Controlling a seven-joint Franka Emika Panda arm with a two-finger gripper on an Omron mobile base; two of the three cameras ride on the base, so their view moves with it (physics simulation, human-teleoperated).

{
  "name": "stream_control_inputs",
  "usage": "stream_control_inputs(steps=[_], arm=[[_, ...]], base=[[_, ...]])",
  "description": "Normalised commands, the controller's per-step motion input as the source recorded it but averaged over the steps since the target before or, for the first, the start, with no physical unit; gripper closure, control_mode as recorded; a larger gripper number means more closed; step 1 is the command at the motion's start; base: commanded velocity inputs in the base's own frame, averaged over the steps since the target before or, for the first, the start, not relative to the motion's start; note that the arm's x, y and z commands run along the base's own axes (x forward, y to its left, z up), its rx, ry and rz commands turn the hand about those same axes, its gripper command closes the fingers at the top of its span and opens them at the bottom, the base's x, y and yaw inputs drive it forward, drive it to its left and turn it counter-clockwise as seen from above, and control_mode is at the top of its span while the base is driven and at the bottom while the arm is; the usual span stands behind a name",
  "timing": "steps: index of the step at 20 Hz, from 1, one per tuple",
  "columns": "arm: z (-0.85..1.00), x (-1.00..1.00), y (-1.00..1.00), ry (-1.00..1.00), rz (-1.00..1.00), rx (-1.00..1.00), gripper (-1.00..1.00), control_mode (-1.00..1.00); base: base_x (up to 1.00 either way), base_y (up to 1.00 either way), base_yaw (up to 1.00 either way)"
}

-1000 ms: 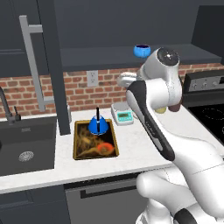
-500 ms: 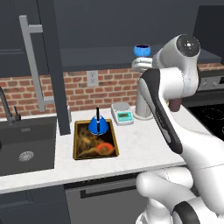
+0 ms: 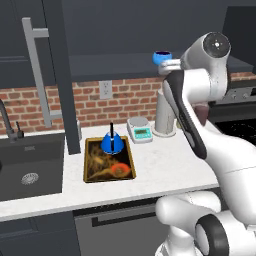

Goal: Pick the kettle from the counter and place it on the tray. Then pick the mug from the cabinet and place it on the tray. Then close the cabinet doors.

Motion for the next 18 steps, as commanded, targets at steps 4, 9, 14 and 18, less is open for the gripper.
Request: stream_control_inputs(steps=[4,9,14,18], arm=[[0.0,0.61,-0.02,0.01,0.0,-0.02,-1.0,-1.0],[0.02,0.61,-0.01,0.1,0.0,0.01,-1.0,-1.0],[0.01,0.35,0.0,0.0,0.0,0.03,-1.0,-1.0],[-0.15,0.42,-0.1,0.0,0.0,0.0,-1.0,-1.0]], base=[[0.0,0.0,0.0],[0.0,0.0,0.0],[0.0,0.0,0.0],[0.0,0.0,0.0]])
